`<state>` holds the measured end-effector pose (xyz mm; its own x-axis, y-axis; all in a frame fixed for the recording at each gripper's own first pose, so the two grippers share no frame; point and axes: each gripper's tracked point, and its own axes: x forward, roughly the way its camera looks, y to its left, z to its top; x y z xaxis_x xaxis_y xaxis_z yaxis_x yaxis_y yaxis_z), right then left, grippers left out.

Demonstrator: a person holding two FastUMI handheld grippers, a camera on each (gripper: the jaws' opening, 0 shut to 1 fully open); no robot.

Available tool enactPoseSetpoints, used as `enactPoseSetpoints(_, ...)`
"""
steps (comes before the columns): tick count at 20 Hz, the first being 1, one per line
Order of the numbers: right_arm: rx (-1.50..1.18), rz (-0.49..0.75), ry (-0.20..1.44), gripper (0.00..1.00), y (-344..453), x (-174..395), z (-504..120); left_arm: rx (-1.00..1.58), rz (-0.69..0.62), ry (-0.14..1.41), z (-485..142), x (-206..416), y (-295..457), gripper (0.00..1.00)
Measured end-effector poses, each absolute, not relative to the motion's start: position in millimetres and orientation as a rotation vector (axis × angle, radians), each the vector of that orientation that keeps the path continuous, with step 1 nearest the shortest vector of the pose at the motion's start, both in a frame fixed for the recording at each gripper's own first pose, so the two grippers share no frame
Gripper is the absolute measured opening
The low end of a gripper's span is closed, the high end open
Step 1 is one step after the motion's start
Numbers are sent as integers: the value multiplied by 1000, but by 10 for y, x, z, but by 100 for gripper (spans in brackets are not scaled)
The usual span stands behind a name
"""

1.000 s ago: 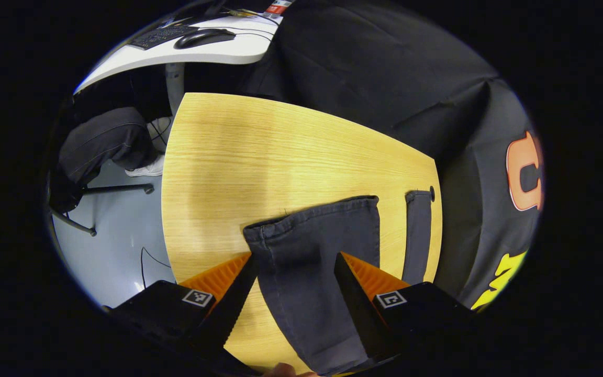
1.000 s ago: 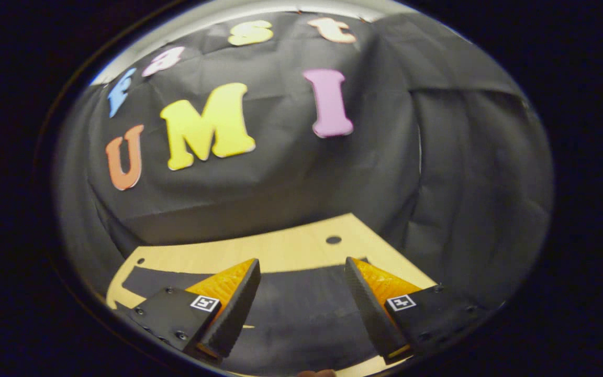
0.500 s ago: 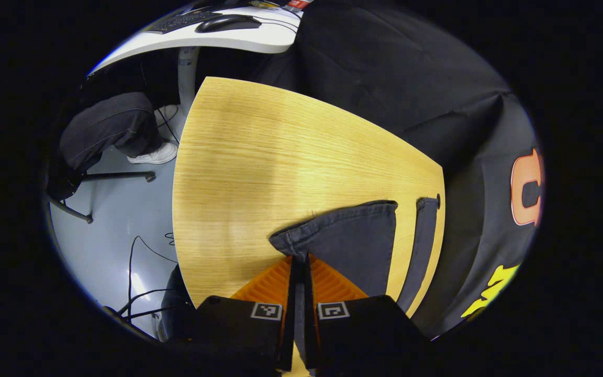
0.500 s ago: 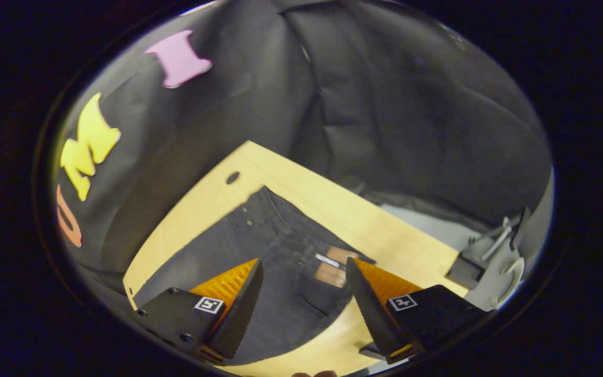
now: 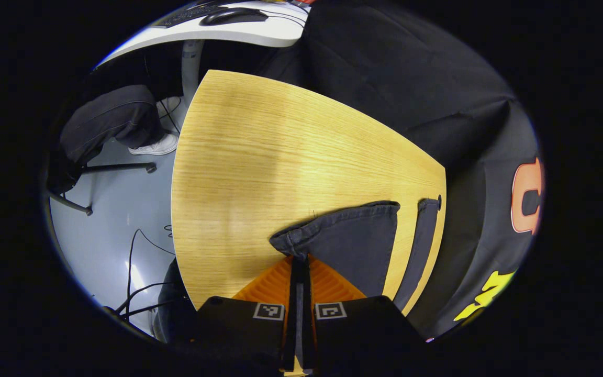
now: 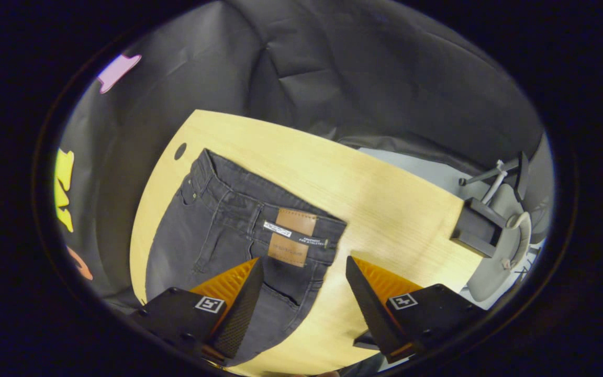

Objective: Grasp the waist and the cuffs of the jeans and fold them to make the two legs overlap; first hold the waist and fold one-third of the jeans toward the cuffs, then hold the cuffs and fold the remaining one-third in the same direction to finish folding.

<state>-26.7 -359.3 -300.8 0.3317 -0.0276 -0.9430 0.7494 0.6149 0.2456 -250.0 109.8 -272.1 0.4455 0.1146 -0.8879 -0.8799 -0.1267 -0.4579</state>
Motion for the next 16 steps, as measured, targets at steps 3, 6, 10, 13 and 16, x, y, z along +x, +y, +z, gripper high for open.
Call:
enactPoseSetpoints(3,747,-561,1156,90,-3461,-260,-3130,-1456,994,721,-2725,-2500,1099,8)
enactPoseSetpoints(6,721,-609,1206,56,-3547,-366,-3262,-1468,998,721,-2732,-2491,1094,8)
enactPoseSetpoints(10,843,-627,1179,3,-3541,-350,-3229,-1525,1005,710,-2690,-2445,1107,4)
enactPoseSetpoints(13,838,-601,1137,3,-3534,-281,-3115,-1558,990,690,-2541,-2316,1105,4)
enactPoseSetpoints(16,890,-540,1078,3,-3433,-73,-2803,-1619,929,630,-2243,-2001,1141,3)
